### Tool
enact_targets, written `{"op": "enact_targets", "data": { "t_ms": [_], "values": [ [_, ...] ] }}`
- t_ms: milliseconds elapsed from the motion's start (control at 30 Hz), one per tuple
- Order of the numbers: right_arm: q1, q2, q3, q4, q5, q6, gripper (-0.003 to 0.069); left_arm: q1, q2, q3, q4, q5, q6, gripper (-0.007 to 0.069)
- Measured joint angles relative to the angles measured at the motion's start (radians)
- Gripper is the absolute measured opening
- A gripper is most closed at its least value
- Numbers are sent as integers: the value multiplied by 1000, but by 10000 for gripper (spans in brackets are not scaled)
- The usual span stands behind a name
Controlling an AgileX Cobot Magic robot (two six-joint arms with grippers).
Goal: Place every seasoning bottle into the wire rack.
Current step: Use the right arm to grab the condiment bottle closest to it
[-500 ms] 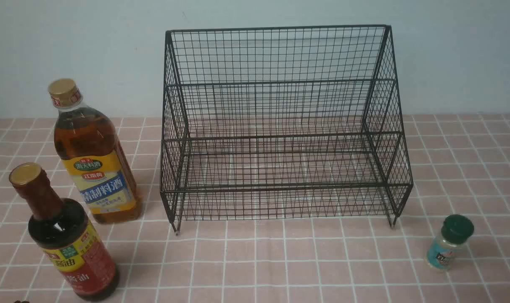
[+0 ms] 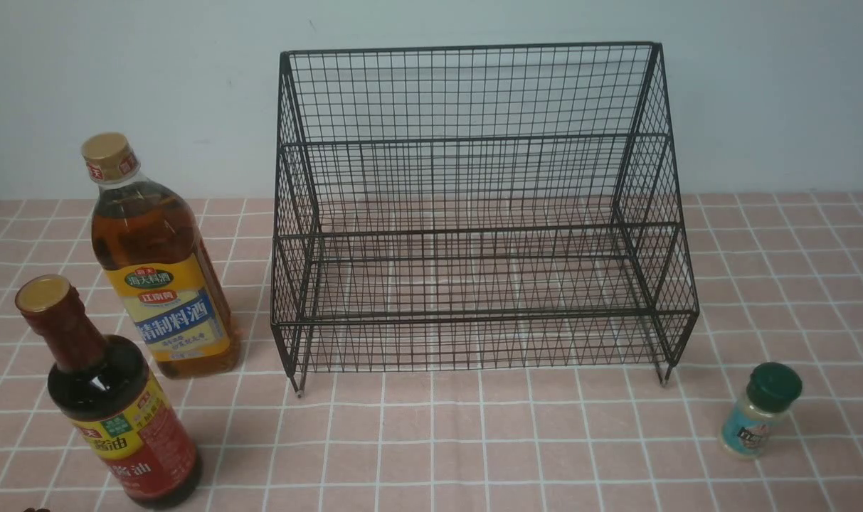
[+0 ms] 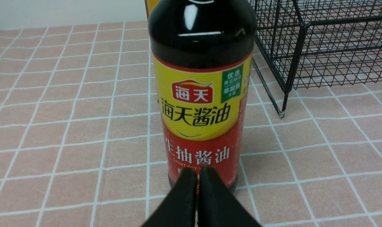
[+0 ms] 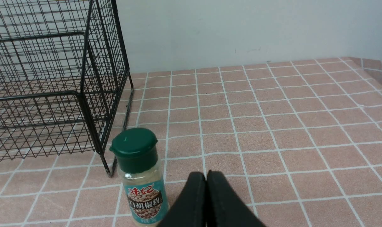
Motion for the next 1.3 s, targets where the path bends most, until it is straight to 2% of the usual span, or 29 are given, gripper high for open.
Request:
{"op": "enact_targets", "data": {
  "t_ms": [500, 600, 667, 767, 900, 967, 1067, 1133, 1300],
  "values": [
    [0, 0, 0, 1, 0, 0, -15, 0, 0, 0, 0, 0, 0, -7],
    [0, 0, 4, 50, -38, 2, -15, 0, 0, 0, 0, 0, 0, -7],
    [0, 0, 6, 138, -112, 9, -15, 0, 0, 0, 0, 0, 0, -7],
    [0, 0, 6, 358, -276, 55, -15, 0, 0, 0, 0, 0, 0, -7],
    [0, 0, 6, 594, -390, 79, -15, 0, 0, 0, 0, 0, 0, -7],
    [0, 0, 6, 637, -403, 74, -15, 0, 0, 0, 0, 0, 0, -7],
    [0, 0, 6, 623, -409, 70, -15, 0, 0, 0, 0, 0, 0, -7],
    [0, 0, 6, 560, -411, 77, -15, 0, 0, 0, 0, 0, 0, -7],
    [0, 0, 3, 282, -433, 117, -15, 0, 0, 0, 0, 0, 0, -7]
  ]
}}
